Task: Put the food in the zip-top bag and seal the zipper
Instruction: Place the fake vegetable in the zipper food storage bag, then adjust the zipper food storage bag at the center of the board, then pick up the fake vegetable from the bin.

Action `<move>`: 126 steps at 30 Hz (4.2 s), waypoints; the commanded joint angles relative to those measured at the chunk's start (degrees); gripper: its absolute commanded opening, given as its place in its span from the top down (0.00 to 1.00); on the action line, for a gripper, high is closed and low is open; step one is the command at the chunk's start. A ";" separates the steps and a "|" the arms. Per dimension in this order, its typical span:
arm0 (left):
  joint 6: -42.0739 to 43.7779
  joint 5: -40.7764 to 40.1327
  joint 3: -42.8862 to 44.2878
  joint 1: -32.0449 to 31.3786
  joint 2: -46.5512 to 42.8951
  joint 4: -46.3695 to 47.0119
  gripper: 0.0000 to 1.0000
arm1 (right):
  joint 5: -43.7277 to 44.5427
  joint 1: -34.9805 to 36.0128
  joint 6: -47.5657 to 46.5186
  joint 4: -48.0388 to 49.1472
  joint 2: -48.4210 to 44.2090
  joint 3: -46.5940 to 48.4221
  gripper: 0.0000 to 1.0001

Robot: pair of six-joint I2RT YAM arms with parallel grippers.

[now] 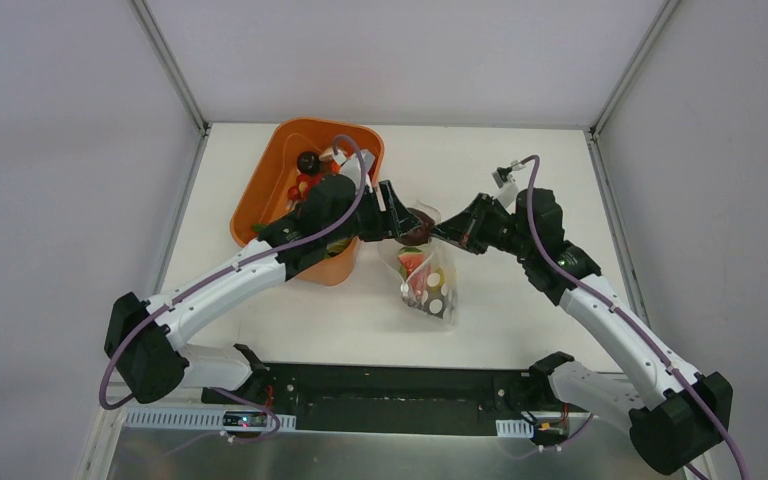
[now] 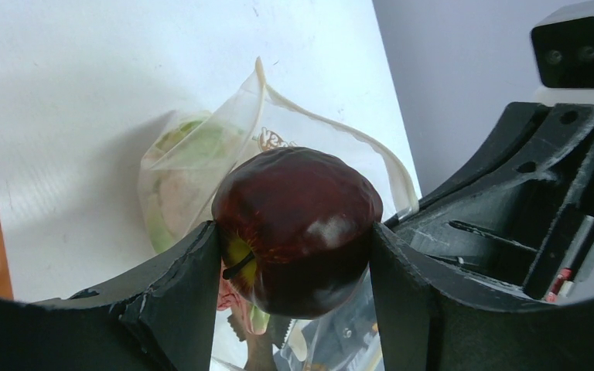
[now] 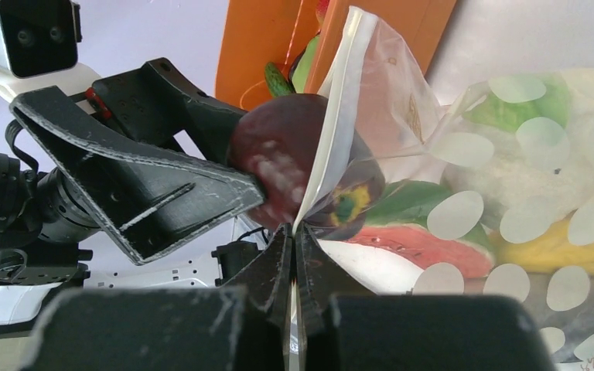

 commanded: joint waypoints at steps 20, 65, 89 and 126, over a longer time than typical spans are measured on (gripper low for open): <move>3.10 6.81 13.22 -7.38 11.53 -8.31 0.45 | 12.23 0.11 4.76 10.08 -8.03 -5.69 0.99; 11.41 -5.09 10.29 -7.33 5.81 -22.39 1.00 | 9.16 0.02 -1.03 5.61 -8.65 -3.95 1.00; 12.34 -12.40 18.28 -4.65 12.17 -31.49 1.00 | 9.15 0.61 -3.82 10.28 -9.69 -6.47 1.00; 73.55 -13.71 39.38 22.72 35.01 -23.04 0.01 | 7.09 0.60 -2.32 11.70 -7.76 -5.64 1.00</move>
